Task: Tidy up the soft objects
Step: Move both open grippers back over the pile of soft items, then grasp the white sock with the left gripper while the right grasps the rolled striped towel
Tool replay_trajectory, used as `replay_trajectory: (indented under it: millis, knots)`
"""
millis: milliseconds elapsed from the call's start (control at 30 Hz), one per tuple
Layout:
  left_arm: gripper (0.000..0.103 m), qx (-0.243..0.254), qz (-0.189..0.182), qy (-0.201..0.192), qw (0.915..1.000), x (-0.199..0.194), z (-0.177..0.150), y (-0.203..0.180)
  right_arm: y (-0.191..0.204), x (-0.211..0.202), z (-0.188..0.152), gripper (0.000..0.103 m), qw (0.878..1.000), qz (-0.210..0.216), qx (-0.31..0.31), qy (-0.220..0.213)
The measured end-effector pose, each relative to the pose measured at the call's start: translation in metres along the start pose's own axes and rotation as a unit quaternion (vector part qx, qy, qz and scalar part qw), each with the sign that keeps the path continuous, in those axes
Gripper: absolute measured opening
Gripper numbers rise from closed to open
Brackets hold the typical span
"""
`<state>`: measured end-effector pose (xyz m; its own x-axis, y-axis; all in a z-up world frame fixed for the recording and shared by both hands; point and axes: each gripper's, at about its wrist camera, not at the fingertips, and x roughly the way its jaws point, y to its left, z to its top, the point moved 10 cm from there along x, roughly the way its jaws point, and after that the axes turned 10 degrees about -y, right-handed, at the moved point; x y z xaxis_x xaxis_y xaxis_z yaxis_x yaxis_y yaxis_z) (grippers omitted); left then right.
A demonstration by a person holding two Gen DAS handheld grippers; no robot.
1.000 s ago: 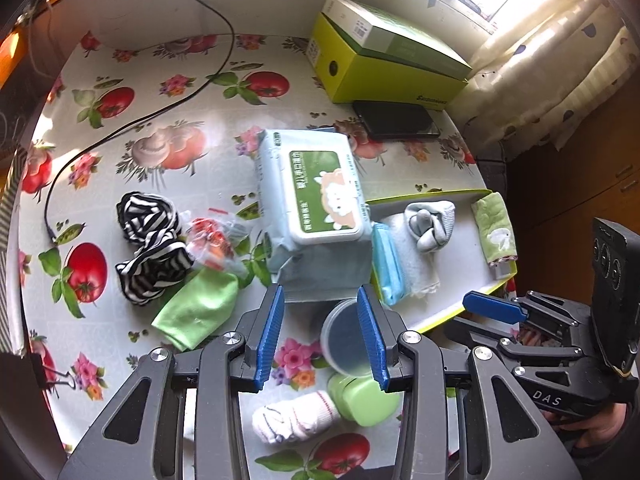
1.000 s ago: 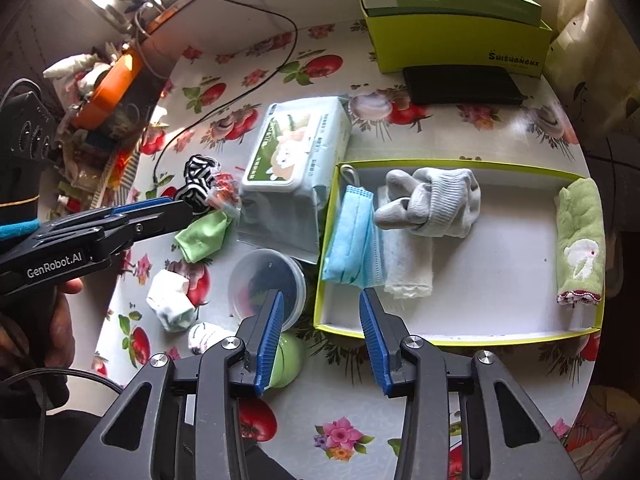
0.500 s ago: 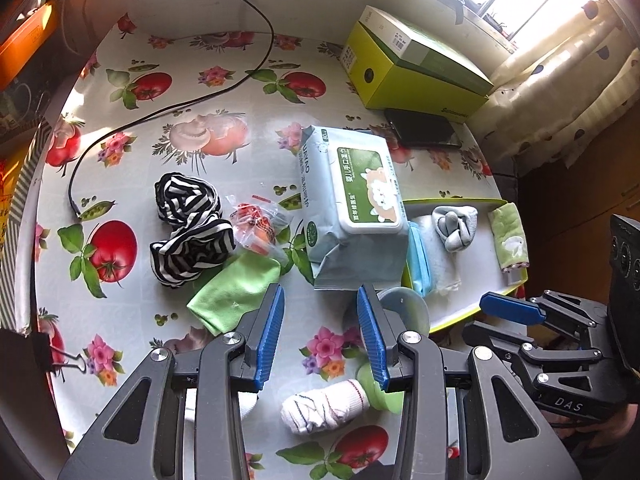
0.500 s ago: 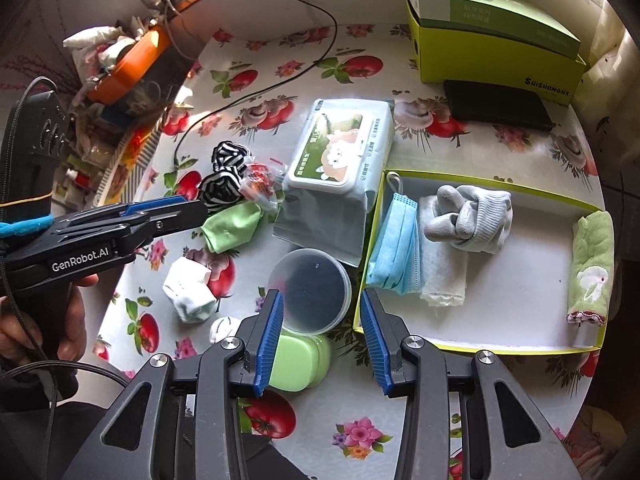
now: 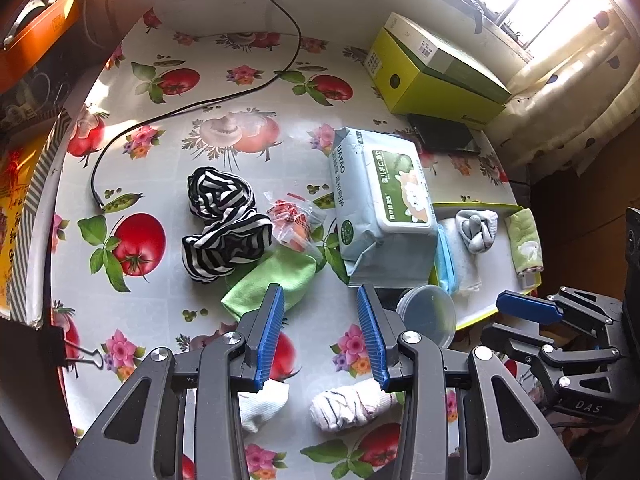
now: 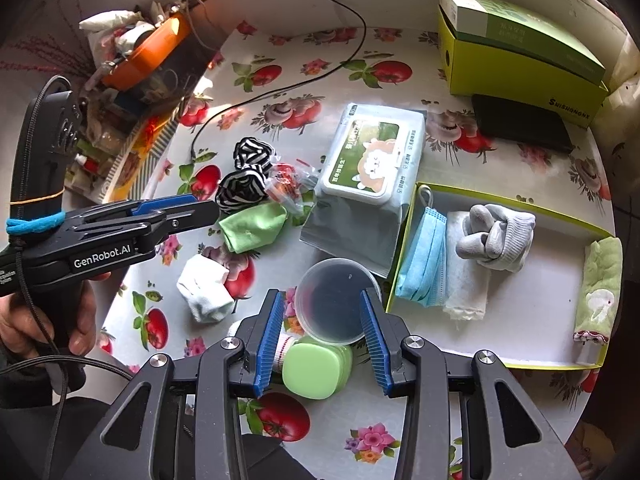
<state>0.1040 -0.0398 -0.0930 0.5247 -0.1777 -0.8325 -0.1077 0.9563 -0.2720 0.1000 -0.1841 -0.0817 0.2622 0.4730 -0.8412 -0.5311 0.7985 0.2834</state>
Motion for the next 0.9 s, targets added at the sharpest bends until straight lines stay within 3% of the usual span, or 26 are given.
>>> replay_trajectory:
  millis: [900]
  knots:
    - [0.039,-0.02,0.014,-0.01,0.9997,-0.011,-0.01,0.031,0.028,0.004,0.0,0.041,0.999,0.024,-0.039,0.004]
